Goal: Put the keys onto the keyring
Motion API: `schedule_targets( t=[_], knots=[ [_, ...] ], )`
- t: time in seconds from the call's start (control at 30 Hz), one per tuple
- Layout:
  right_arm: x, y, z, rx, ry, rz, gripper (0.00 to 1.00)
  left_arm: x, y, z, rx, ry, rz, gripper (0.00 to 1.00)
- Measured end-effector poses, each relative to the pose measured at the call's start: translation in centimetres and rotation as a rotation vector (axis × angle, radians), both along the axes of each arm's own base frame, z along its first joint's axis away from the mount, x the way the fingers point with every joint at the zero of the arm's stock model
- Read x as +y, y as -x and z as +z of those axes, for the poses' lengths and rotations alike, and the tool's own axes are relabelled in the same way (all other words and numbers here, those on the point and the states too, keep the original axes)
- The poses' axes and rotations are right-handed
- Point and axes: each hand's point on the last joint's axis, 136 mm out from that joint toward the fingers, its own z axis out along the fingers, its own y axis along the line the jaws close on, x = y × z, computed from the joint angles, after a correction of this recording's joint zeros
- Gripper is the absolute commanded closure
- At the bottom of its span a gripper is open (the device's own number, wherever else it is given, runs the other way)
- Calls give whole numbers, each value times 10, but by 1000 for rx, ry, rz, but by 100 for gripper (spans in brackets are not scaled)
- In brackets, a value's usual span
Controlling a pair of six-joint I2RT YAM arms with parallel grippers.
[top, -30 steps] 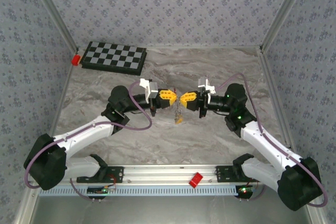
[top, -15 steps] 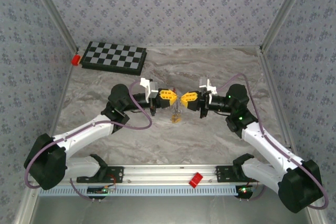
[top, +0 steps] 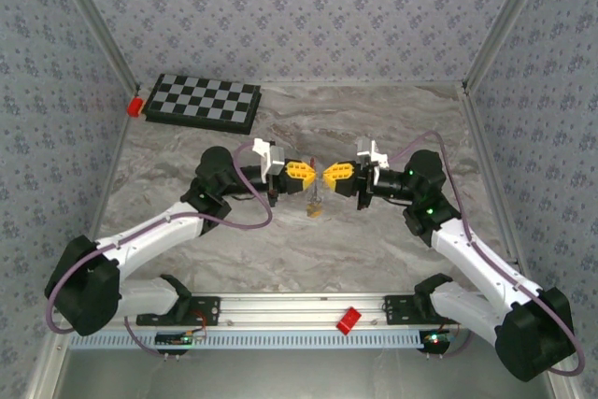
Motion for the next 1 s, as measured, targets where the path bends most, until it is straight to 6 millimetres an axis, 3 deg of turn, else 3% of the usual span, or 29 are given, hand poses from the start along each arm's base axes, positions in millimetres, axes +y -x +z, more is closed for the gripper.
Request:
schedule_targets(
  t=[0.87, 1.0],
  knots=[
    [1, -5, -5, -51, 34, -70, 100, 0, -9, -5, 100, -5, 39, 100],
    [1, -6, -3, -80, 40, -102, 96, 1, -12, -3, 122, 4, 52, 100]
  ],
)
